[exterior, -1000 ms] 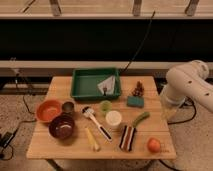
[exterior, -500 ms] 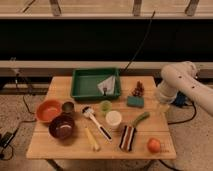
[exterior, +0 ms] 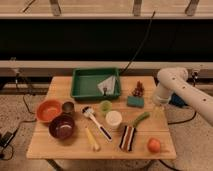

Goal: Place pepper in purple bowl

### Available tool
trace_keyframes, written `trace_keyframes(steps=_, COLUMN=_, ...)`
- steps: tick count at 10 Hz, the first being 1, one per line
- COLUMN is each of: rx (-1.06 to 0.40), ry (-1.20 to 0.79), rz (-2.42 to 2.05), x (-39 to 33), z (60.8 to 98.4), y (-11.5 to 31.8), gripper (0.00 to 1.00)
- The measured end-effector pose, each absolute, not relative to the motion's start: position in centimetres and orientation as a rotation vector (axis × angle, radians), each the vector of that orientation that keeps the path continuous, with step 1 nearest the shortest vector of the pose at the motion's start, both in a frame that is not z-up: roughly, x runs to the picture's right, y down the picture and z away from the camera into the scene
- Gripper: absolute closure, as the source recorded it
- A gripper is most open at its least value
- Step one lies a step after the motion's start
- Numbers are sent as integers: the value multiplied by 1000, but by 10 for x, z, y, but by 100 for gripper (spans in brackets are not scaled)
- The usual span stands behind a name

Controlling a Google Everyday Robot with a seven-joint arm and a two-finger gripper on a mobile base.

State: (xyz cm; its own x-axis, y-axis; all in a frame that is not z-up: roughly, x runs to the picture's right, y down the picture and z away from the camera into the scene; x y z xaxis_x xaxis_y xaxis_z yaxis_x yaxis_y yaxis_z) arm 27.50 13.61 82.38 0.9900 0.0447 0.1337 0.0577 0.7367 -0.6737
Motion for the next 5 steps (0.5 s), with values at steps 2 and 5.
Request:
trace_keyframes(steps=2, rx=-756, ry=-164, rz=-3, x=272, z=831, y=141, gripper=35)
trace_keyframes(steps=5, rx=-773, ry=-185, rz=-9, x=264, z=842, y=147, gripper=35)
